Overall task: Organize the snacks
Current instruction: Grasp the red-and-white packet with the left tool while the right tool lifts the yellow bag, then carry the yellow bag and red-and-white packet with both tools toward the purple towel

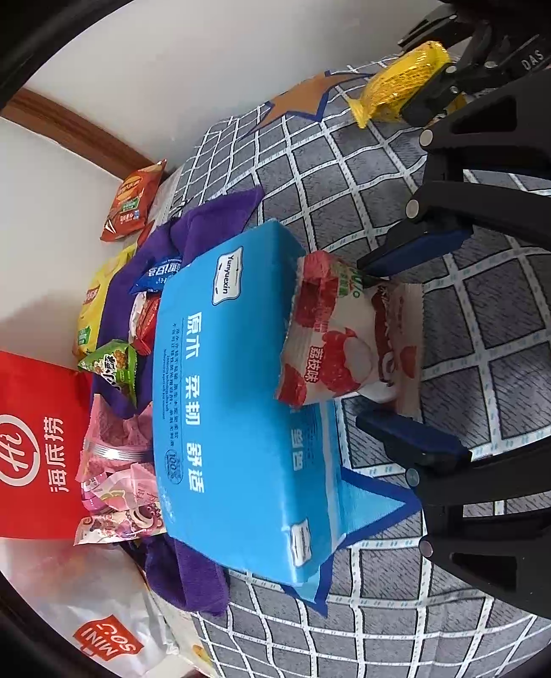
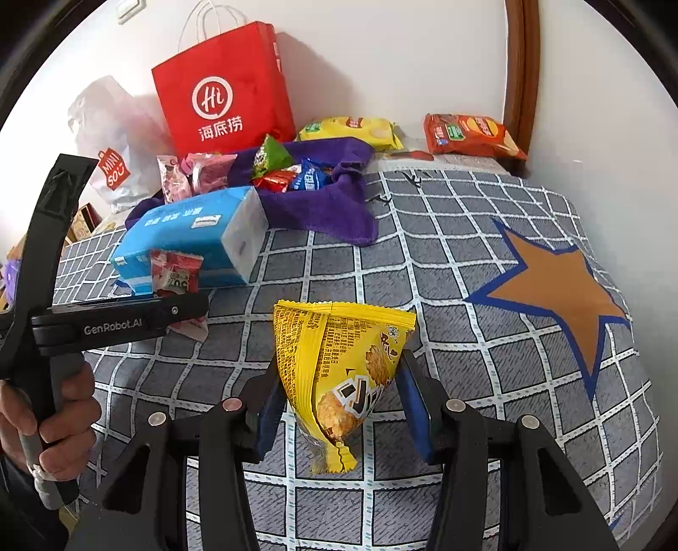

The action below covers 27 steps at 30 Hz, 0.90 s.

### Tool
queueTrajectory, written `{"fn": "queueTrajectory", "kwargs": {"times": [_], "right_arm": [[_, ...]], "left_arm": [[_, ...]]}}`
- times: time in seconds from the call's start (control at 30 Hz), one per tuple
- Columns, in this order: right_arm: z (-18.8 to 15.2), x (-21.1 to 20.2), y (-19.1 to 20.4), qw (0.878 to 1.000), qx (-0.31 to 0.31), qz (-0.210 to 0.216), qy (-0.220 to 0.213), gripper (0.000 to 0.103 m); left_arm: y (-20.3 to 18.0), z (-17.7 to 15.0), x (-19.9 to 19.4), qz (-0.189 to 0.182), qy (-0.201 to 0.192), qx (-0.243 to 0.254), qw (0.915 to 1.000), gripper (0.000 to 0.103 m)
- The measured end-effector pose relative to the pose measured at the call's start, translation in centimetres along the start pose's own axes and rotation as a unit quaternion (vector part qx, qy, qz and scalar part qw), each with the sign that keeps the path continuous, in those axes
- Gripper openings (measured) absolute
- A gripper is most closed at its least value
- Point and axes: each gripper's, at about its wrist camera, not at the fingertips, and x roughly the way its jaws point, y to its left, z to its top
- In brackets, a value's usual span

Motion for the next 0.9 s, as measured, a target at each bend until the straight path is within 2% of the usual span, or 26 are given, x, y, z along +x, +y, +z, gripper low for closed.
{"fn": "queueTrajectory", "kwargs": {"times": [0.23, 0.3, 0.33, 0.43, 0.63, 0.9], "right_arm": [[-0.3, 0.6, -0.3, 1.0, 0.003, -0.003, 0.009, 0.05], [-0.4, 0.6, -0.3, 1.0, 0.004, -0.003, 0.01, 0.05], [-0.5, 0.6, -0.3, 1.0, 0.005, -0.003, 0.011, 0.05], [-0.6, 0.4, -0.1, 1.0, 0.006, -0.004, 0.012, 0.05], [-0.7, -0.4, 1.1, 1.0, 0.003, -0.004, 0.01, 0.05], [-0.9, -1.7, 4.0, 1.0, -0.017, -0.001, 0.005, 0.05]], "left_arm": [[-1.2, 0.4, 0.7, 0.04, -0.015, 0.023, 0.9988, 0.065], [-1.2, 0.4, 0.8, 0.041, -0.019, 0.027, 0.9986, 0.06], [-1.0, 0.4, 0.6, 0.037, -0.02, 0.026, 0.9988, 0.054], [-0.4, 0.3, 0.1, 0.016, -0.014, 0.02, 0.9996, 0.051], [1.2, -0.8, -2.4, -0.003, -0.023, 0.016, 0.9996, 0.05], [3.9, -2.3, -5.5, -0.007, -0.03, 0.001, 0.9995, 0.05]]}}
